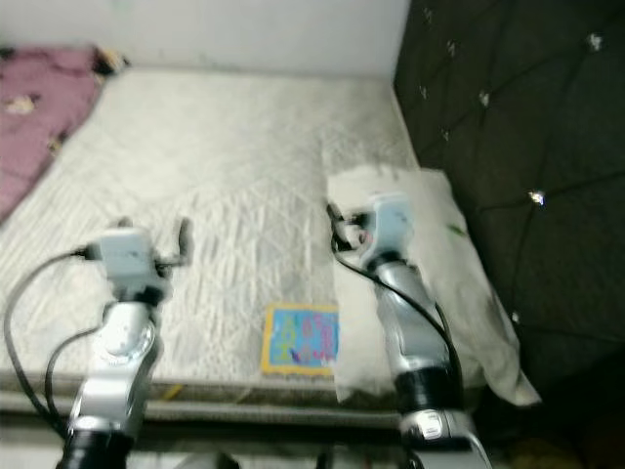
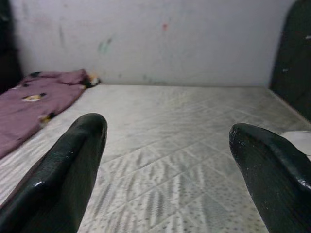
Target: Clean up the room
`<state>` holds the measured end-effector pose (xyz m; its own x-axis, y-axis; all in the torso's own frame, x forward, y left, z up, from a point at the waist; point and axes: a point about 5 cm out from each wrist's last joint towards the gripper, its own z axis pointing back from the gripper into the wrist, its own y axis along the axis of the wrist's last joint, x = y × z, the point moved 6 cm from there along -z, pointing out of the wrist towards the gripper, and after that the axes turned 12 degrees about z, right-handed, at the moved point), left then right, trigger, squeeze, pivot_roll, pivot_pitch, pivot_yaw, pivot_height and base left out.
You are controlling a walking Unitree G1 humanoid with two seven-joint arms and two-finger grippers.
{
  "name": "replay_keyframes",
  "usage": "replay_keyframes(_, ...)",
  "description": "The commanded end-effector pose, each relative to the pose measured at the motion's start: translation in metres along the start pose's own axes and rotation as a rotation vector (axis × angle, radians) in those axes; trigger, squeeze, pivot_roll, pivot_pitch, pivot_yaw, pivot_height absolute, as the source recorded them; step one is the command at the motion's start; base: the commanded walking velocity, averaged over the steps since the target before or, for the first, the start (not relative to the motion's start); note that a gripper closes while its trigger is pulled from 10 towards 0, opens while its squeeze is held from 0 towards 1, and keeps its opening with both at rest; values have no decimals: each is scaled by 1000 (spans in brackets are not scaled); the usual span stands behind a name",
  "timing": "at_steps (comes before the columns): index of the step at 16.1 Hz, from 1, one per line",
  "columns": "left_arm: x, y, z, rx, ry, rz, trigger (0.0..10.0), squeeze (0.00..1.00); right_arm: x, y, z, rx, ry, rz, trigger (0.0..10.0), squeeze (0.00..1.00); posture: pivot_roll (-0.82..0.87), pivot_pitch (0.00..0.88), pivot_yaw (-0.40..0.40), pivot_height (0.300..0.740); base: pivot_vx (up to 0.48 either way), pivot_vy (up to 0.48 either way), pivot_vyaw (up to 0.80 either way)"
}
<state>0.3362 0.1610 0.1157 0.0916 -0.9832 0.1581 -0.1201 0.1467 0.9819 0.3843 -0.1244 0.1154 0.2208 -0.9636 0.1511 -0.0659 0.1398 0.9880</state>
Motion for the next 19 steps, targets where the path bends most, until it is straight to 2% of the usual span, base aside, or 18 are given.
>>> replay_keyframes(1,-11,1,-1,-3,21,-17,10000,0,-8,10,-4,30,17,-5,10000,0,-22,0,-13,740,0,461,0)
replay_keyframes(3,-10,0,-1,-5,22,-14,10000,0,-8,9,-4,25,17,-4,10000,0,-25,0,-13,740,0,465,0)
replay_keyframes(6,-10,1,-2,-5,22,-14,10000,0,-8,9,-4,21,18,0,10000,0,-25,0,-14,740,0,477,-729)
replay_keyframes(8,-10,1,-2,-4,24,-14,10000,0,-8,8,-4,22,19,2,10000,0,-25,0,-14,740,0,480,-216)
replay_keyframes(19,-8,0,-3,-2,17,-17,10000,0,-10,6,-4,16,31,16,10000,0,-25,0,-14,740,0,480,0)
